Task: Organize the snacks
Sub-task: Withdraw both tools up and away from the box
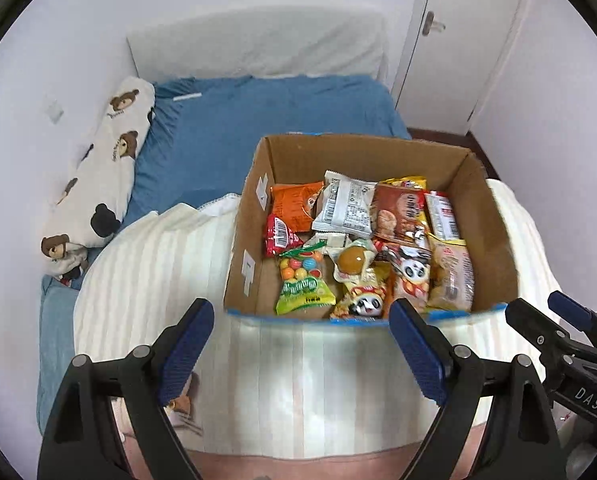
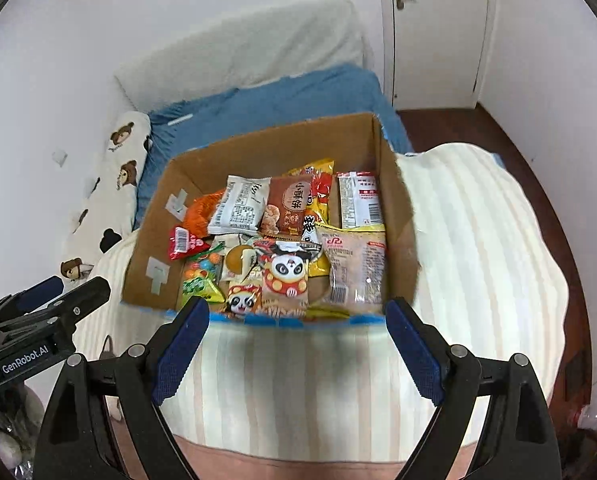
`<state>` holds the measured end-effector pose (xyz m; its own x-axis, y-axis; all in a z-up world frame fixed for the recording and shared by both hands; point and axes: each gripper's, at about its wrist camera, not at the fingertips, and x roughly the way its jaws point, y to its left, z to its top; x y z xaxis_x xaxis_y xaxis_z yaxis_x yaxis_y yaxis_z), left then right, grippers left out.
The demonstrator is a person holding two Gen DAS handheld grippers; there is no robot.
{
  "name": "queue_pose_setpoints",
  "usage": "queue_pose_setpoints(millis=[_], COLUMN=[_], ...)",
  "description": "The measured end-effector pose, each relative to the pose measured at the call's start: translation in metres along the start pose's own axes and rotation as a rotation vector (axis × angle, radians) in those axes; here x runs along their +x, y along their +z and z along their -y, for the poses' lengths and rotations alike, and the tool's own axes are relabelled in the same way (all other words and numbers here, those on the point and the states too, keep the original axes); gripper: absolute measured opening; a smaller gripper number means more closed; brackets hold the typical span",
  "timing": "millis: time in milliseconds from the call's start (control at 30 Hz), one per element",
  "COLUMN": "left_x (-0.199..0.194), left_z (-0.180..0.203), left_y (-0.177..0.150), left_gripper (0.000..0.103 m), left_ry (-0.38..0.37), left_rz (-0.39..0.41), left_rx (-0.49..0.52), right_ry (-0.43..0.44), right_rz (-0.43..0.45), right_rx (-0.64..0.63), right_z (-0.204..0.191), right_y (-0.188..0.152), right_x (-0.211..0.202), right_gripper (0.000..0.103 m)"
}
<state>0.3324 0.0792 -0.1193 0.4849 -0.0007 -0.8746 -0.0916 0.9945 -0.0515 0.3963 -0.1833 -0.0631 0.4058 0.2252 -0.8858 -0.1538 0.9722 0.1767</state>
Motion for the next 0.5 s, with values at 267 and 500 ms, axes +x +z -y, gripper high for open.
queue_pose_setpoints(millis=[267,500], left_x=[-0.064,-0.116], left_z=[0.009,0.014], left_y=[-0.047,-0.081], left_gripper=[0.090,0.090], left_ry=[-0.019,-0.020], left_rz=[0.113,0.200], left_rx=[0.017,0.028], right_ry=[0.018,0.019], right_rz=[0.126,0.211], right_rx=[-0.040,-0.055], right_z=[-0.004,-0.003], right_y=[-0.047,-0.087], right_x=[-0.081,-0.143], right_gripper=[0.092,0.092])
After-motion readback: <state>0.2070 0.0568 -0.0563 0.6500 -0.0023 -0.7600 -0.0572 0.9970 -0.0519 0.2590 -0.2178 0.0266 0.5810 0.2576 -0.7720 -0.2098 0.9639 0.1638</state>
